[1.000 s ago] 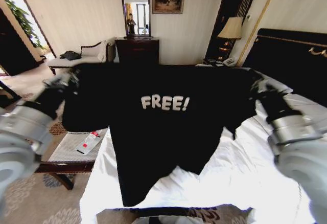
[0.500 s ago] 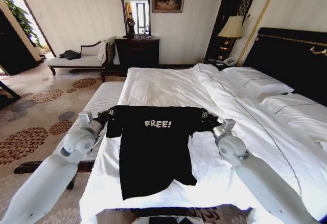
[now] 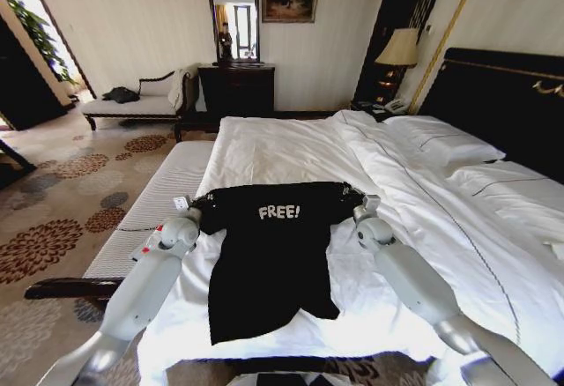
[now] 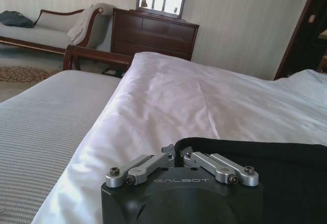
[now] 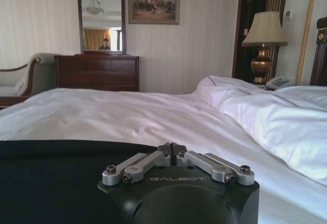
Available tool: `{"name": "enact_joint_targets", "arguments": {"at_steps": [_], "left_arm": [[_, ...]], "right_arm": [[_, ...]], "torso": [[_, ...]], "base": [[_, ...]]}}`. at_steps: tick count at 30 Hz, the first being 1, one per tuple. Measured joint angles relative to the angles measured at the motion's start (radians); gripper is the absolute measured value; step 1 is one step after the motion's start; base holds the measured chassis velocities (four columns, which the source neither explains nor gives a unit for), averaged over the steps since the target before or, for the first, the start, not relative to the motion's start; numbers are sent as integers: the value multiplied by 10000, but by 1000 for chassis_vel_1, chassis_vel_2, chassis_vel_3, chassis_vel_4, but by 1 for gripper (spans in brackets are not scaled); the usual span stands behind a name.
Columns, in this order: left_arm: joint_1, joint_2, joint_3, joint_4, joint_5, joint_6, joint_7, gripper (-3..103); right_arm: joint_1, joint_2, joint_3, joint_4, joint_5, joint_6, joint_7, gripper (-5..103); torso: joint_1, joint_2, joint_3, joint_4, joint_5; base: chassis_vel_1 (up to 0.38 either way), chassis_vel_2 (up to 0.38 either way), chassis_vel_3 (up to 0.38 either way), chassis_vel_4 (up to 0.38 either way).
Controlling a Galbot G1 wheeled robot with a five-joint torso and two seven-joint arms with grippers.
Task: Fold the clothes on the bed.
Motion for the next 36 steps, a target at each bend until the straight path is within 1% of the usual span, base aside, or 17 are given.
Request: {"name": "enact_joint_targets", "arguments": {"at_steps": [1,2,4,6,7,9,10,11,12,13,16,18,19,23,27,33,36], "left_arm": [[-194,-155,103,420,126,-55,15,2],[-194,-155,103,420,126,-55,15,2],[-693,-571,341,1497,371,-189,72,2],[-954,-821,453,2068,456,-252,97,2],[-954,-821,453,2068,456,-252,97,2],[-1444,-1406,650,3056,780,-419,222,2],[-1587,-1609,697,3350,947,-492,282,2],[-1693,-1777,741,3567,1081,-547,345,2],[-1693,-1777,741,3567,1081,-547,345,2],[-1851,-2022,797,3853,1261,-625,429,2],[-2215,-2480,843,4462,1574,-797,556,2],[-2456,-2704,842,4872,1760,-919,645,2],[-2456,-2704,842,4872,1760,-919,645,2],[-2848,-2899,766,5640,1939,-1040,781,2],[-2979,-2981,625,5989,1947,-1028,826,2],[-3000,-2992,397,6121,1946,-828,821,2],[-2906,-2827,280,6185,2060,-713,713,2]], "right_arm": [[174,193,-110,-441,-126,13,-36,0],[174,193,-110,-441,-126,13,-36,0],[476,632,-332,-1203,-227,9,-97,0],[621,893,-449,-1550,-273,0,-139,0],[621,893,-449,-1550,-273,0,-139,0],[875,1547,-653,-2216,-553,30,-258,0],[941,1723,-715,-2392,-642,56,-295,0],[984,1853,-755,-2505,-701,78,-326,0],[984,1853,-755,-2505,-701,78,-326,0],[1052,2023,-806,-2687,-801,109,-368,0],[1257,2322,-829,-3190,-1091,170,-372,0],[1457,2517,-753,-3663,-1315,199,-283,0],[1457,2517,-753,-3663,-1315,199,-283,0],[1763,2709,-587,-4322,-1573,194,-85,0],[1811,2785,-480,-4585,-1715,139,26,0],[1743,2803,-284,-4669,-1797,-45,264,0],[1617,2763,-203,-4618,-1823,-135,395,0]], "torso": [[0,0,1,0,-3],[0,0,1,0,-3],[1,-1,1,-2,-3],[1,-1,0,-1,-3],[1,-1,0,-1,-3],[1,0,1,0,-4],[0,-1,0,5,-2],[0,-1,0,4,-2],[0,-1,0,4,-2],[0,-1,0,5,-5],[-2,1,-1,-5,-4],[-2,0,0,-3,-3],[-2,0,0,-3,-3],[-1,0,0,2,-4],[-1,1,-1,2,-4],[-1,0,-1,-1,-4],[-2,0,-1,0,-4]], "base": [[0,0,0,0],[0,0,0,0],[0,0,0,0],[0,0,0,0],[0,0,0,0],[0,0,0,0],[0,0,0,0],[0,0,0,0],[0,0,0,0],[0,0,0,0],[0,0,0,0],[0,0,0,0],[0,0,0,0],[0,0,0,0],[0,0,0,0],[0,0,0,0],[0,0,0,0]]}}
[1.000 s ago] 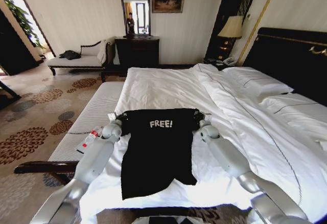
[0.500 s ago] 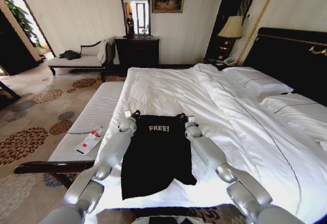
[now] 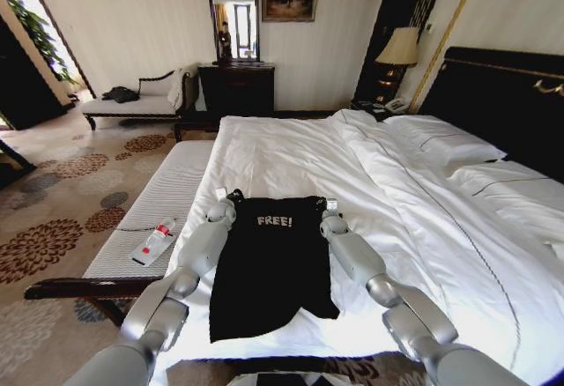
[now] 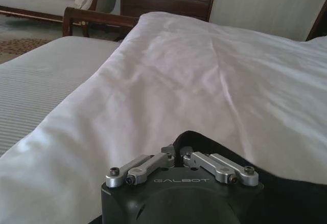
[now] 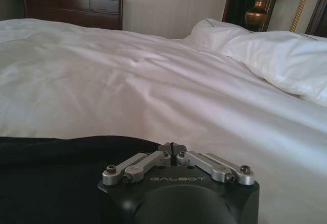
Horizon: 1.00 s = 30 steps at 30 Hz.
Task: Fold the clothes on the bed.
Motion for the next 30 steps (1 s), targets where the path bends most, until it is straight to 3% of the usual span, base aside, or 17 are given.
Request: {"name": "enact_joint_targets", "arguments": {"at_steps": [12,17,19,23,30], "left_arm": [[372,275,-296,-312,49,-12,-46,2],[508,398,-309,-750,-18,-470,419,2],[576,397,-261,-1072,-142,-1042,1131,2],[398,112,-365,-824,-171,-1465,1583,2],[335,-229,-340,-251,533,-725,822,2]], "right_arm": [[-312,-197,147,447,-4,-78,173,0],[-373,-315,245,810,190,781,-593,0],[-340,-448,225,1048,262,1791,-1623,0],[-59,-434,78,918,428,2316,-2370,0],[449,32,-192,-71,182,946,-1258,0]], "torso": [[0,0,0,-1,-1],[0,0,0,2,1],[0,0,0,3,0],[-2,2,-2,-4,-1],[3,0,1,5,-1]], "base": [[0,0,0,0],[0,0,0,0],[0,0,0,0],[0,0,0,0],[0,0,0,0]]}}
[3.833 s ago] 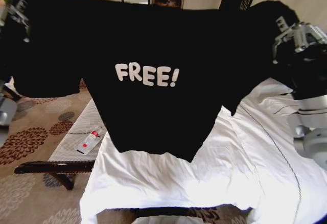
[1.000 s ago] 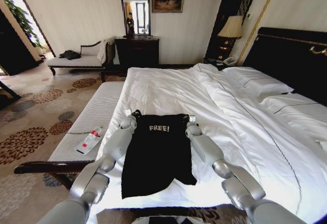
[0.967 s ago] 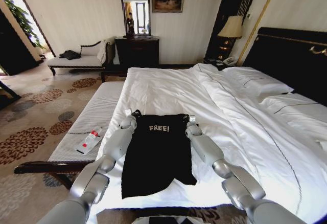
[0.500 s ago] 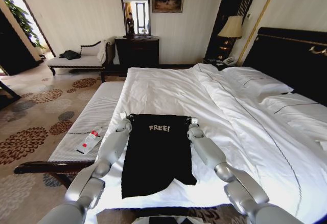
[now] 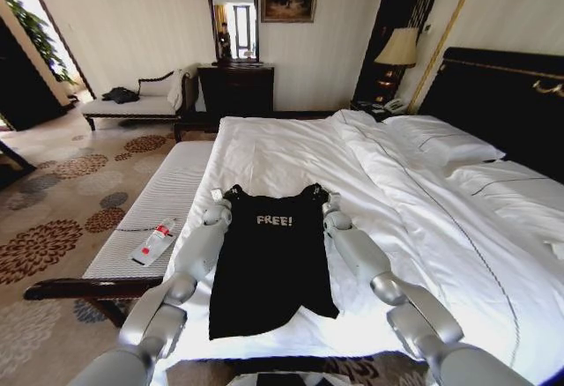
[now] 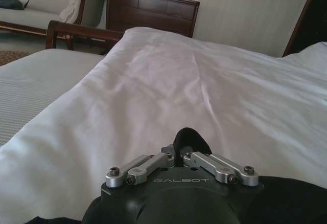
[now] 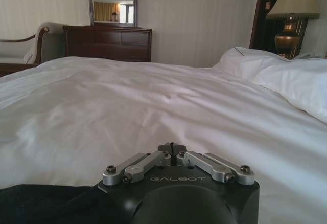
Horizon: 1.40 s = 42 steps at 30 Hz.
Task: Fold the clothes on the bed.
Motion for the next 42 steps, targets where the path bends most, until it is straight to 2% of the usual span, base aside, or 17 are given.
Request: {"name": "enact_joint_targets", "arguments": {"at_steps": [5,7,11,20,30,42], "left_arm": [[27,28,-34,55,109,356,-398,2],[71,86,-40,27,136,369,-419,2],[319,432,-162,-506,-173,77,-164,2],[390,725,-531,-314,-342,19,-285,2],[481,591,-427,-361,-114,59,-340,2],[348,336,-477,-387,-344,-210,-319,2]], "right_arm": [[-129,3,-173,-106,-265,-644,449,0],[-182,-19,-140,-123,-302,-671,474,0],[-486,-274,98,138,-335,-157,162,0],[-762,-597,329,239,-329,86,88,0],[-711,-507,248,238,-296,176,11,0],[-378,-227,12,120,-227,159,-35,0]], "torso": [[-4,0,-1,-7,3],[-4,1,-1,-9,2],[-1,0,-1,-5,0],[-2,0,-1,-4,1],[-3,0,-1,-5,0],[-2,0,-1,-4,3]], "base": [[0,0,0,0],[0,0,0,0],[0,0,0,0],[0,0,0,0],[0,0,0,0],[0,0,0,0]]}}
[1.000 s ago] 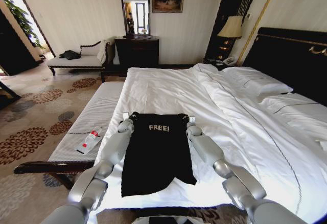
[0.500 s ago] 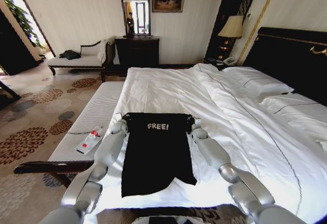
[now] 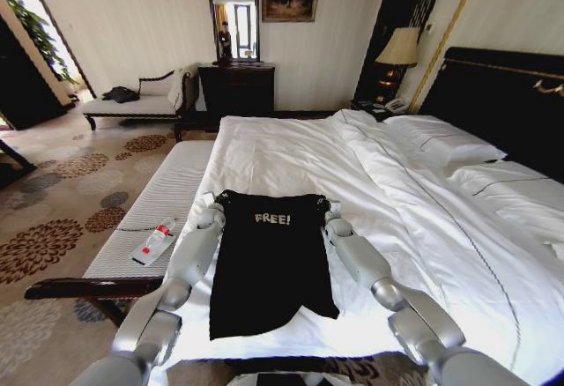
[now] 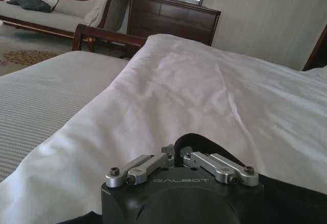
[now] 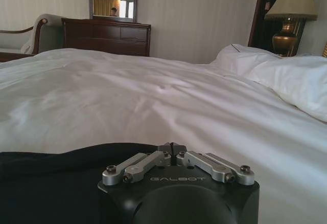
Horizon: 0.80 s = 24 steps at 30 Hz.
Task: Fold the clothes on the bed.
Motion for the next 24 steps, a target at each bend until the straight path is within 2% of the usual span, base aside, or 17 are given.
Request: {"name": "enact_joint_targets", "arguments": {"at_steps": [3,4,5,7,8,9,10,13,14,15,17,18,19,20,22,23,24], "left_arm": [[94,-79,12,3,62,-7,-55,2],[139,-102,16,-20,87,-13,-99,0],[139,-102,16,-20,87,-13,-99,0],[196,-119,-5,-87,95,-15,-183,11],[237,-113,-51,-154,88,-17,-219,11],[274,-92,-80,-213,73,-18,-244,16],[274,-92,-80,-213,73,-18,-244,16],[505,155,-188,-598,-40,-29,-343,32],[611,270,-223,-770,-96,-31,-371,32],[611,270,-223,-770,-96,-31,-371,32],[882,604,-355,-1229,-341,-34,-519,43],[1062,789,-447,-1580,-510,-34,-605,48],[1222,957,-534,-1894,-631,-33,-660,54],[1222,957,-534,-1894,-631,-33,-660,54],[1659,1358,-778,-2660,-914,-33,-800,65],[1928,1547,-905,-3090,-1029,-25,-858,65],[2215,1745,-1053,-3566,-1138,-7,-916,70]], "right_arm": [[-121,-26,11,86,5,44,1,-1],[-167,-47,19,107,15,95,-5,4],[-167,-47,19,107,15,95,-5,4],[-202,-80,24,165,48,216,-23,14],[-206,-105,24,223,82,286,-24,19],[-206,-132,28,288,114,336,-24,19],[-206,-132,28,288,114,336,-24,19],[-220,-238,171,511,148,614,-3,35],[-244,-264,245,577,147,705,0,41],[-244,-264,245,577,147,705,0,41],[-393,-376,547,841,147,987,16,51],[-519,-475,737,1067,154,1102,30,51],[-660,-596,883,1307,180,1168,54,57],[-660,-596,883,1307,180,1168,54,57],[-1022,-955,1219,2000,381,1212,134,68],[-1225,-1157,1387,2414,545,1210,183,73],[-1438,-1378,1569,2888,724,1166,239,79]], "torso": [[-1,0,0,1,-1],[-1,0,0,-2,-2],[-1,0,0,-2,-2],[-1,0,0,-6,-2],[-1,0,0,-5,-1],[-1,0,0,-5,-1],[-1,0,0,-5,-1],[0,0,0,0,-2],[0,0,0,1,-3],[0,0,0,1,-3],[-1,0,0,3,-2],[-1,0,0,4,-3],[-1,0,0,1,-2],[-1,0,0,1,-2],[0,0,0,-2,-2],[0,0,0,-2,-1],[0,0,0,-3,-3]], "base": [[0,0,0,0],[0,0,0,0],[0,0,0,0],[0,0,0,0],[0,0,0,0],[0,0,0,0],[0,0,0,0],[0,0,0,0],[0,0,0,0],[0,0,0,0],[0,0,0,0],[0,0,0,0],[0,0,0,0],[0,0,0,0],[0,0,0,0],[0,0,0,0],[0,0,0,0]]}}
